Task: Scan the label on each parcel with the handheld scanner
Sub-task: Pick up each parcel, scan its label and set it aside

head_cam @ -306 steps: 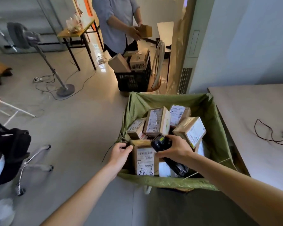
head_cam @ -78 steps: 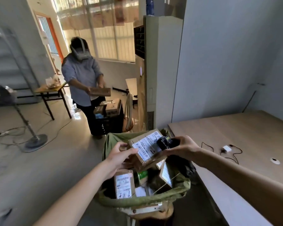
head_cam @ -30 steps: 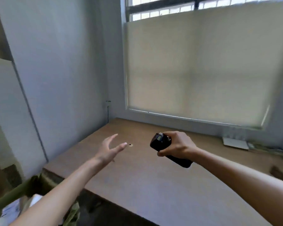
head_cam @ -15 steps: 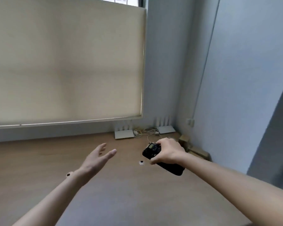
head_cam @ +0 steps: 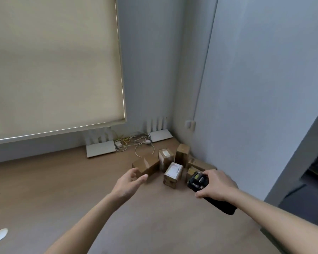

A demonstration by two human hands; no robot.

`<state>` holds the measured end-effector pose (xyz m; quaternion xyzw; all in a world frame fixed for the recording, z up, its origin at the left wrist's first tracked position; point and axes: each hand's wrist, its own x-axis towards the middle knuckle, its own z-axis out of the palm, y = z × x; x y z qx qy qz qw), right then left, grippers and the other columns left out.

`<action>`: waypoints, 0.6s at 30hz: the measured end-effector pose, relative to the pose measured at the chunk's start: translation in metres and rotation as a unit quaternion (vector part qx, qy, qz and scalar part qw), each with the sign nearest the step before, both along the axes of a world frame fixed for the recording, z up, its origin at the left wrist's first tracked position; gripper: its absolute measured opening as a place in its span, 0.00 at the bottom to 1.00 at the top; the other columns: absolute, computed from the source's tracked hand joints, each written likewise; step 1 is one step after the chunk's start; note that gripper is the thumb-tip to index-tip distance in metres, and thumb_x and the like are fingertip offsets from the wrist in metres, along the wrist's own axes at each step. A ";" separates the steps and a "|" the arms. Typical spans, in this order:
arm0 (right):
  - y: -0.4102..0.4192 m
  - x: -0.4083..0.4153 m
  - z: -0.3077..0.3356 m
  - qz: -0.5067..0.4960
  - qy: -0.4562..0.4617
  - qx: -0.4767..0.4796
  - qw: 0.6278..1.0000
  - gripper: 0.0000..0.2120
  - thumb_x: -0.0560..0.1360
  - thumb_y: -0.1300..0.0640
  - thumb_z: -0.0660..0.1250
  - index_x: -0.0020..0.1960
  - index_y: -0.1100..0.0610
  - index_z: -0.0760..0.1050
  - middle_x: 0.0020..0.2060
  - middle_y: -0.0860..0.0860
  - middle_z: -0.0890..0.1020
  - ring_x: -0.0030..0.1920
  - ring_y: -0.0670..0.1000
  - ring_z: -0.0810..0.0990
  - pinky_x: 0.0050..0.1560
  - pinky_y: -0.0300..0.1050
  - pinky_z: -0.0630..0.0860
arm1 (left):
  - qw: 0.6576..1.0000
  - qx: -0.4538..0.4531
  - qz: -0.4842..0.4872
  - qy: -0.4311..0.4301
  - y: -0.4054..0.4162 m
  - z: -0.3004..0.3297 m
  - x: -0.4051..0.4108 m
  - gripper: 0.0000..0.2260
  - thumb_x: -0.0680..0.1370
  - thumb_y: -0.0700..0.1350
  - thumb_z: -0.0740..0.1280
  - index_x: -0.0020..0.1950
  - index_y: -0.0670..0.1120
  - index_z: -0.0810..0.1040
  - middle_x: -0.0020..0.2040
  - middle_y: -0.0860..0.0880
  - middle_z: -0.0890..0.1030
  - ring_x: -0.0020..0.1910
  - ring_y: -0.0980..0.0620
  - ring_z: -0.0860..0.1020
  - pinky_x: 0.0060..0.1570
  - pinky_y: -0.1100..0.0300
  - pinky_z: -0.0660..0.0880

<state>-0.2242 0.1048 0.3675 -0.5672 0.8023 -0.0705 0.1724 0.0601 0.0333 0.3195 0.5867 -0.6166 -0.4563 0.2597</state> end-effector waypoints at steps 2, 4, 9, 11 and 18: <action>-0.032 -0.016 -0.015 -0.008 0.001 0.014 1.000 0.30 0.58 0.39 0.80 0.58 0.44 0.81 0.53 0.46 0.85 0.54 0.52 0.82 0.53 0.48 0.82 | 1.000 0.011 -0.012 -0.001 -0.038 -0.022 -0.019 0.30 0.79 0.59 0.68 0.77 0.47 0.67 0.67 0.46 0.76 0.64 0.49 0.76 0.67 0.50 0.72; -0.063 -0.030 -0.031 -0.021 -0.010 0.016 1.000 0.32 0.58 0.39 0.79 0.61 0.44 0.80 0.55 0.46 0.84 0.55 0.53 0.82 0.55 0.50 0.82 | 0.999 0.029 -0.020 -0.002 -0.071 -0.045 -0.036 0.30 0.78 0.60 0.68 0.76 0.48 0.68 0.68 0.47 0.75 0.64 0.49 0.75 0.67 0.51 0.73; -0.125 -0.063 -0.087 -0.024 -0.024 0.048 0.998 0.35 0.59 0.39 0.80 0.64 0.43 0.78 0.56 0.46 0.83 0.56 0.52 0.81 0.53 0.48 0.82 | 0.997 0.072 -0.037 -0.016 -0.136 -0.104 -0.081 0.29 0.80 0.59 0.66 0.77 0.49 0.67 0.70 0.47 0.74 0.67 0.49 0.74 0.67 0.53 0.72; -0.145 -0.076 -0.113 -0.008 -0.026 0.067 0.997 0.32 0.60 0.40 0.80 0.63 0.45 0.79 0.54 0.45 0.83 0.54 0.50 0.81 0.49 0.46 0.80 | 0.994 0.095 -0.045 -0.022 -0.153 -0.129 -0.098 0.28 0.81 0.58 0.65 0.77 0.48 0.67 0.72 0.47 0.73 0.70 0.48 0.72 0.69 0.52 0.70; -0.219 -0.121 -0.199 0.031 -0.035 0.126 0.991 0.26 0.62 0.39 0.80 0.56 0.44 0.77 0.51 0.46 0.83 0.52 0.51 0.81 0.47 0.45 0.79 | 0.984 0.178 -0.003 -0.029 -0.210 -0.213 -0.144 0.28 0.81 0.59 0.64 0.78 0.48 0.66 0.71 0.45 0.72 0.64 0.49 0.73 0.58 0.58 0.70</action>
